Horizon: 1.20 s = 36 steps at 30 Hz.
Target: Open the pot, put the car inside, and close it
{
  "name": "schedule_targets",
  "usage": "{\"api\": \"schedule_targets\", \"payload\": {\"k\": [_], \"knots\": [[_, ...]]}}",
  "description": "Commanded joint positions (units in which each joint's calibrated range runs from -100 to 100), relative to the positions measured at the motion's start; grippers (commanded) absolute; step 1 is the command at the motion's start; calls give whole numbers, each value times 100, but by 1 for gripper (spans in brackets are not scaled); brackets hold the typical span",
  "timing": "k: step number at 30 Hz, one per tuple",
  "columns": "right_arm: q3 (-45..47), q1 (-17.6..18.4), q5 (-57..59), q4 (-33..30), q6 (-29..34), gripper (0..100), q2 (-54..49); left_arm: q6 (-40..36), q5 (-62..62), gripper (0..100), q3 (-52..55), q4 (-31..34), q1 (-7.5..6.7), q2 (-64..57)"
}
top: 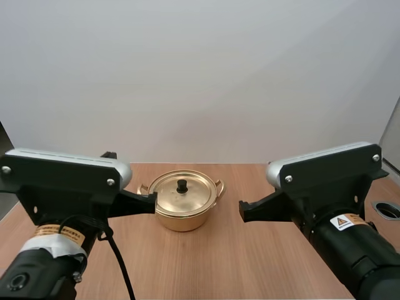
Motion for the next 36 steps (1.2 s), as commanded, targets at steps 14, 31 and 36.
{"api": "schedule_targets", "payload": {"k": [14,31,36], "knots": [[1560,5,-1188,-1,460,0,0,-615,-94,0,1341,71,111,0],[1560,44,-170,-285,459,0,0,-629,487,0,1341,112,147,0],[1560,44,-172,-259,459,0,0,-629,487,0,1341,112,147,0]]}}
